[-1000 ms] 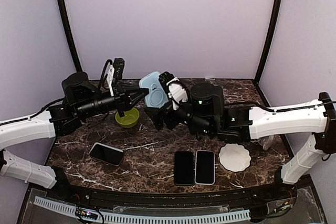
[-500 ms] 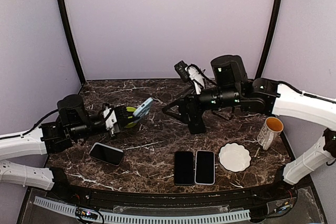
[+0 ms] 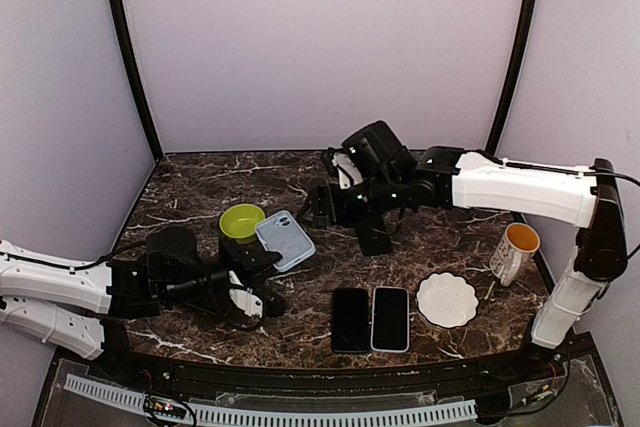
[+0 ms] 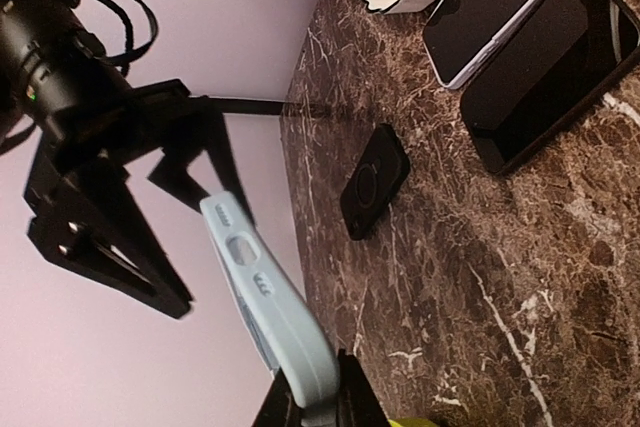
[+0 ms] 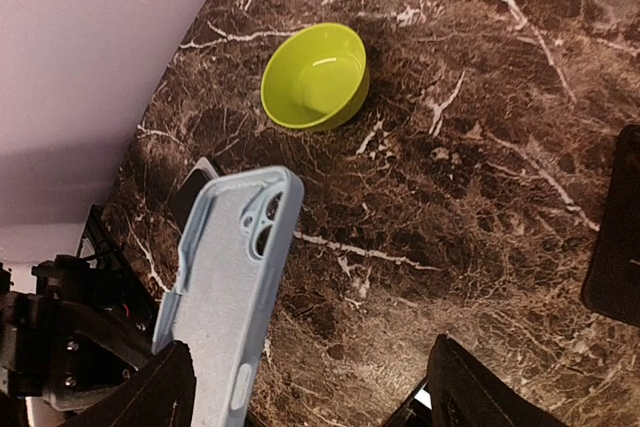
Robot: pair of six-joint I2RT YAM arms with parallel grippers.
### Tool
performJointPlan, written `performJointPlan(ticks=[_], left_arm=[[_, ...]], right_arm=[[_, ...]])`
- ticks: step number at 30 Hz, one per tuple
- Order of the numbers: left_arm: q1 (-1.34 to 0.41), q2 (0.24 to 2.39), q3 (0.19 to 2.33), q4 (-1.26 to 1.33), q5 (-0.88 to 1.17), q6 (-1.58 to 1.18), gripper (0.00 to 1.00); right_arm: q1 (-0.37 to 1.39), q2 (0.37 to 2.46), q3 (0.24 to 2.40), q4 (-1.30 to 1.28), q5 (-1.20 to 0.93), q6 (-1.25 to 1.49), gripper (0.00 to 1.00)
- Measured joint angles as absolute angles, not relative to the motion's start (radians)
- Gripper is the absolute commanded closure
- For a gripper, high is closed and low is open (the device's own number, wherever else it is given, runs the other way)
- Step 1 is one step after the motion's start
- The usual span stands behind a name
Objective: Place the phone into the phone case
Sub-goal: Pass from the left arm to the right, then place the phone case at the center of the board.
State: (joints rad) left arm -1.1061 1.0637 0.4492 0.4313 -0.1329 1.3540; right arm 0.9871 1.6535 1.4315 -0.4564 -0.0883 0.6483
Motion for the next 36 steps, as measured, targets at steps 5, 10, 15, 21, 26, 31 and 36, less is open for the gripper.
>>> performJointPlan(ticks=[5, 10, 15, 21, 26, 31, 36], left_arm=[[-1.122, 1.070, 0.449, 0.478, -0.159, 1.403, 1.00], [-1.127, 1.079, 0.449, 0.478, -0.167, 1.416, 1.00], [-1.131, 1.079, 0.465, 0.425, -0.176, 1.355, 0.89], [-1.130, 1.112, 0.706, 0.115, -0.130, 1.042, 0.16], [-1.131, 1.111, 0.805, -0.087, 0.014, 0.789, 0.03], [-1.090, 1.052, 0.807, -0.193, 0.123, 0.581, 0.01], [-0.876, 1.032, 0.842, -0.181, 0.174, 0.337, 0.01]], right_arm=[[1.007, 1.743, 1.453, -0.446, -0.139, 0.676, 0.38], [1.013, 1.784, 1.475, -0.414, -0.184, 0.683, 0.99], [1.012, 1.782, 1.476, -0.379, -0.186, 0.706, 1.00], [1.011, 1.700, 1.343, -0.321, -0.101, 0.767, 1.00], [1.011, 1.621, 1.186, -0.248, 0.020, 0.848, 1.00], [1.031, 1.626, 1.062, -0.165, 0.124, 0.947, 1.00], [1.098, 1.688, 1.041, -0.072, 0.192, 1.043, 1.00]])
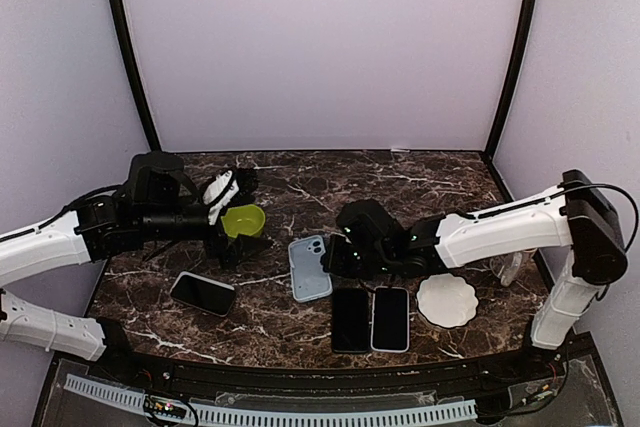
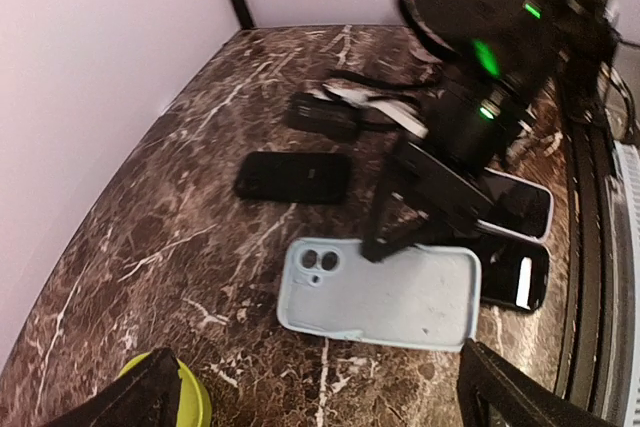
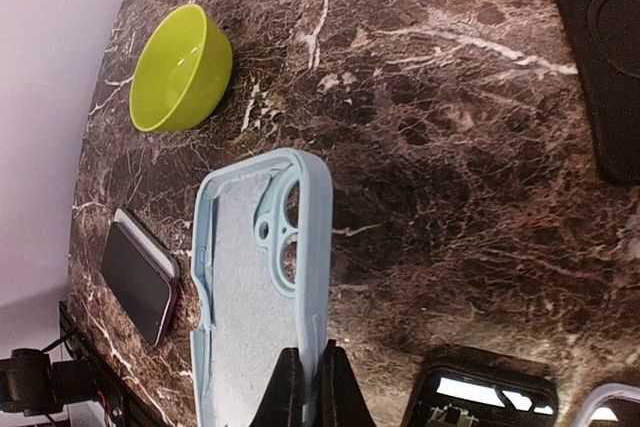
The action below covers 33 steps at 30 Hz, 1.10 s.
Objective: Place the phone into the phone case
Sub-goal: Place the phone case at the center of the board.
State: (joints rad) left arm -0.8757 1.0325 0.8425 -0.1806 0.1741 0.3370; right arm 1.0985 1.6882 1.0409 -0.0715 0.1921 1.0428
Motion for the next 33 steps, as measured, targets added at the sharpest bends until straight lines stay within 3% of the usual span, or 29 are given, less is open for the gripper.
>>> performJointPlan(ticks=[12, 25, 30, 33], left_arm=[[-0.794, 1.049, 0.841, -0.128, 0.089, 0.085, 0.01], [-0.788, 1.017, 0.829, -0.104, 0.040, 0.043, 0.01], [-0.788, 1.017, 0.829, -0.102, 0.041, 0.040, 0.01], [-0.788, 1.017, 0.826, -0.101, 0.041, 0.040, 0.01]], right_arm=[[1.194, 1.886, 1.049, 0.061, 0.276, 1.216, 1.00], [1.230, 1.909, 1.045, 0.036, 0.292, 1.301, 1.00], [1.250, 1.903, 1.034, -0.009, 0.273, 1.316, 0.67], [1.272, 1.885, 1.035, -0.037, 0.264, 1.317, 0.60]])
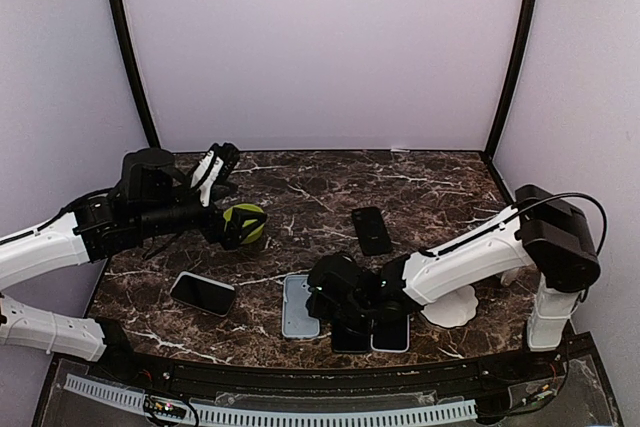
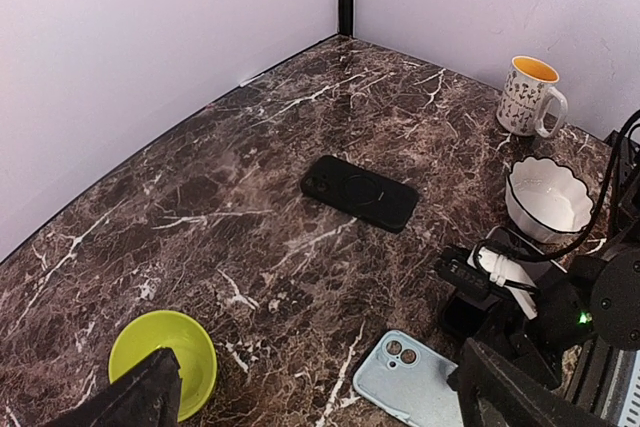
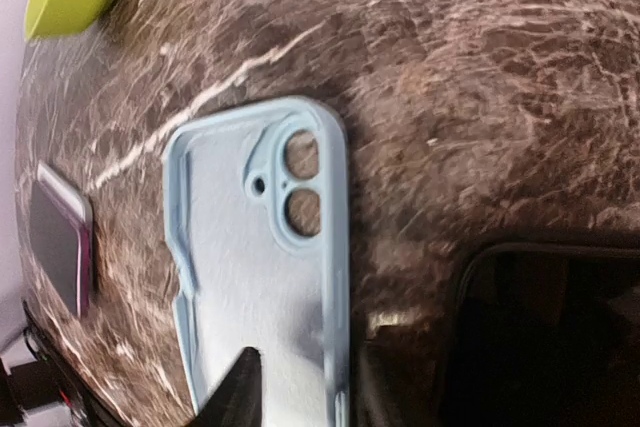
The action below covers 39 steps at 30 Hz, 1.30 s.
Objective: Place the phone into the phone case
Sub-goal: Place the phone case at the center of the board, then adjust the phone case at the top left corner of the phone case.
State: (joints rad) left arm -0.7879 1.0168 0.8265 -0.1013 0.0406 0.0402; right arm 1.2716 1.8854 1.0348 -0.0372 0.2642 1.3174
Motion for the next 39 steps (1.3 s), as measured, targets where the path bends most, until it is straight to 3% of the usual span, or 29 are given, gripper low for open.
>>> performJointPlan(ticks=[6, 13, 27, 35, 39], left_arm=[[-0.788, 1.017, 0.818, -0.098, 0.044, 0.040, 0.01], [-0.788, 1.017, 0.817, -0.098, 0.045, 0.040, 0.01], [-0.788, 1.021, 0.812, -0.090, 0.044, 0.041, 0.02], [-0.788, 1.021, 0.809, -0.083, 0.044, 0.041, 0.02], [-0.788, 1.021, 0.806, -0.082, 0.044, 0.041, 0.02]], right_arm=[[1.287, 1.865, 1.071, -0.166, 0.280, 1.277, 0.60], [1.232, 1.875, 1.245, -0.338, 0.339, 1.132, 0.50], [1.132, 1.976, 1.269, -0.284, 0.239, 0.999, 0.70], [1.147, 1.990, 1.269, -0.270, 0.236, 1.015, 0.89], [1.171, 1.988, 1.256, -0.279, 0.273, 1.046, 0.91]])
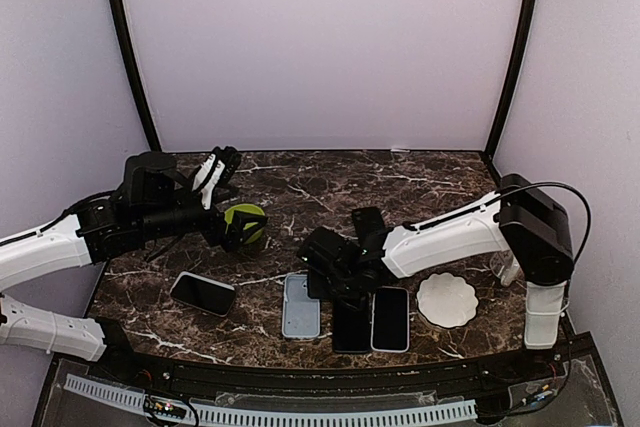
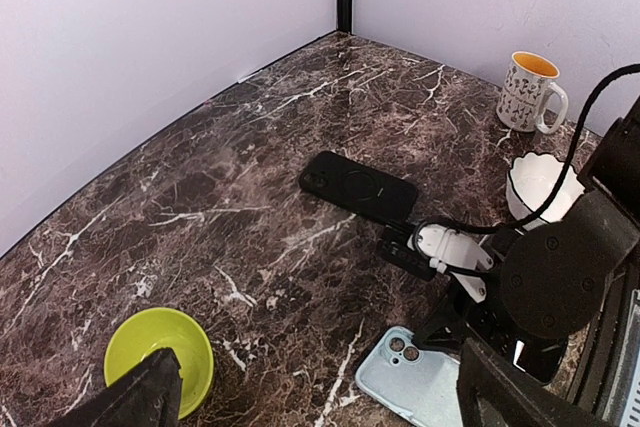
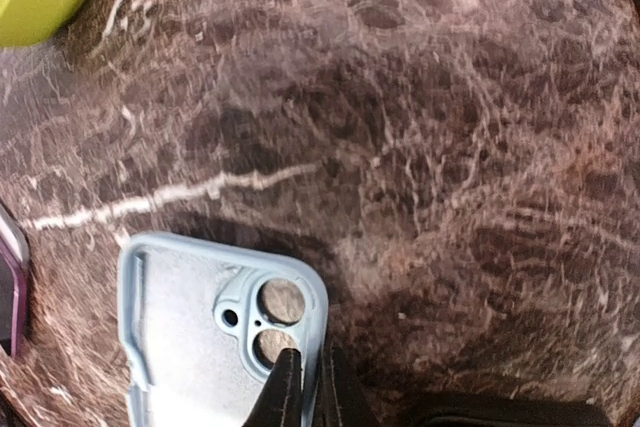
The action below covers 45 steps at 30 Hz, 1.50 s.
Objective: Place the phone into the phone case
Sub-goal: Adjust the phone case at the top left corner of the phone case.
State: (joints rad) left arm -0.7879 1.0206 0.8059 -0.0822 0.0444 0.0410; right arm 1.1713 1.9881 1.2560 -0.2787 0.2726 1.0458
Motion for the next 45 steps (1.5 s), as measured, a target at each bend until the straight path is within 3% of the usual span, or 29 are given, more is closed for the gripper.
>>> performJointPlan(ticks=[4, 11, 20, 45], left_arm=[[-0.788, 1.021, 0.802, -0.078, 0.044, 0.041, 0.02], [-0.788, 1.021, 0.801, -0.076, 0.044, 0.041, 0.02], [-0.788, 1.021, 0.801, -0.076, 0.044, 0.041, 0.02], [-0.788, 1.021, 0.801, -0.076, 0.040, 0.041, 0.02]], right_arm=[[1.197, 1.987, 1.242, -0.279, 0.290, 1.069, 0.84], [1.210, 1.987, 1.245, -0.295, 0.295, 1.091, 0.95], [1.258, 1.985, 1.243, -0.316, 0.339, 1.153, 1.00], [1.296, 1.940, 1.235, -0.406, 0.413, 1.242, 0.92]])
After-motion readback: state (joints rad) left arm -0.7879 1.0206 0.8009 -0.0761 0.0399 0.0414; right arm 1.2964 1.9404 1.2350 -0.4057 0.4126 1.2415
